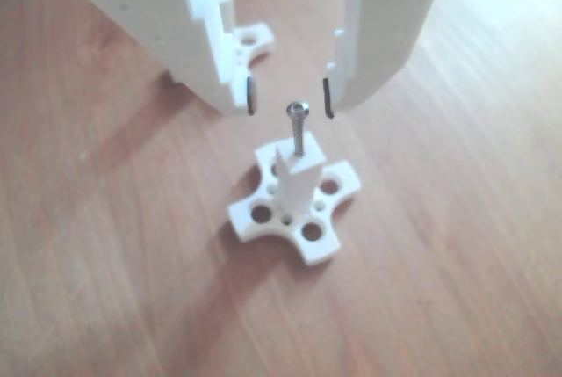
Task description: Grab the screw and set it in the hole.
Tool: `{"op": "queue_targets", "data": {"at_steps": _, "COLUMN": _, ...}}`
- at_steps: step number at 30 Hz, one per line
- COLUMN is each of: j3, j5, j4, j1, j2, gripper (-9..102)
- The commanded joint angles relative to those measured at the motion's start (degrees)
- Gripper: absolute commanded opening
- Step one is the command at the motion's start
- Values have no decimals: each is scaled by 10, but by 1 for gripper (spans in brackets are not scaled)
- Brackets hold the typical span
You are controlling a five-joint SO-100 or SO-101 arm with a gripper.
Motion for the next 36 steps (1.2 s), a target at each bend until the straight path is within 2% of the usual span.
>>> {"op": "queue_targets", "data": {"at_steps": 1, "j3": -51, "j5": 0, "j4": -7, "j1": -1, "j2": 13, "gripper": 9}}
{"op": "queue_targets", "data": {"at_steps": 36, "j3": -54, "j5": -9, "j4": -15, "j1": 6, "j2": -4, "gripper": 9}}
